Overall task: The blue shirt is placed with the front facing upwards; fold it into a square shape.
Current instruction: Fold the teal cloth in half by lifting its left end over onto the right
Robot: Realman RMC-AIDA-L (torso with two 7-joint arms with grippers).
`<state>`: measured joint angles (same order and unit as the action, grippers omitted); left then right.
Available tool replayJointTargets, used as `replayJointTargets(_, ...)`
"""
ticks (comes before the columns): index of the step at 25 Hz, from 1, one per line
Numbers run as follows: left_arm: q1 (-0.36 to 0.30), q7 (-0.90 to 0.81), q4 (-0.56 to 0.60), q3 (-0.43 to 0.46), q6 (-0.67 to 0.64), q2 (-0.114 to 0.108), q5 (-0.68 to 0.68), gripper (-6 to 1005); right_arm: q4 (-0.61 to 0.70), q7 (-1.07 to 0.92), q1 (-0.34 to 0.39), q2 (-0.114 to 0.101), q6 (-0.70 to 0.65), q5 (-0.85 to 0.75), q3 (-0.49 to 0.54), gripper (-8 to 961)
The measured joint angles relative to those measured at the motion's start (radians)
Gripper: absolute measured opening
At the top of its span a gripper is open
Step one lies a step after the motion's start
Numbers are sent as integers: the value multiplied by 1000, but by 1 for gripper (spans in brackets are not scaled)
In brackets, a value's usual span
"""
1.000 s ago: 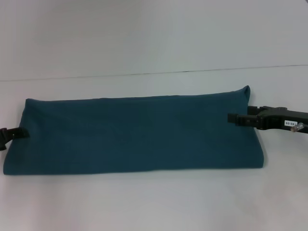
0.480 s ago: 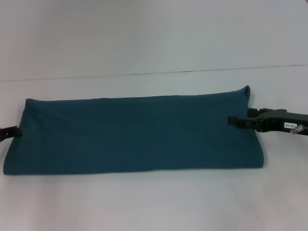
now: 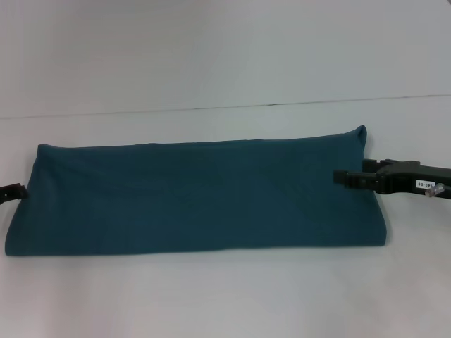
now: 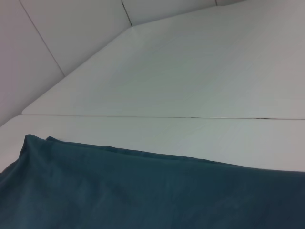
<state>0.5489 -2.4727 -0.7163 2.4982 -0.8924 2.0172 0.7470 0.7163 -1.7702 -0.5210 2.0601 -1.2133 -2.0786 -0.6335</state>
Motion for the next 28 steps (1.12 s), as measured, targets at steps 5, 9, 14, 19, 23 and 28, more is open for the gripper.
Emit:
replayJointTargets(5,0,0,5,-6,3,0,0,861,0,0,1,0,0,0,0,945)
replayJointTargets(9,2,0,7,-7,0,2,0,859,0,0,1,0,0,0,0,945)
replayJointTargets(14,7,0,9,-8,-7,10,0,857,0,0,1,0,0,0,0,944)
replayJointTargets(19,10,0,9,-24,-10,15,0,855,0,0,4,0,0,0,0,944)
replayJointTargets(23,13,-4,9,-37,-21,17,2,854,0,0,6,0,0,0,0,944)
replayJointTargets(28,18,-8,11,-41,-47,22,8,852,0,0,7,0,-2,0,0,944)
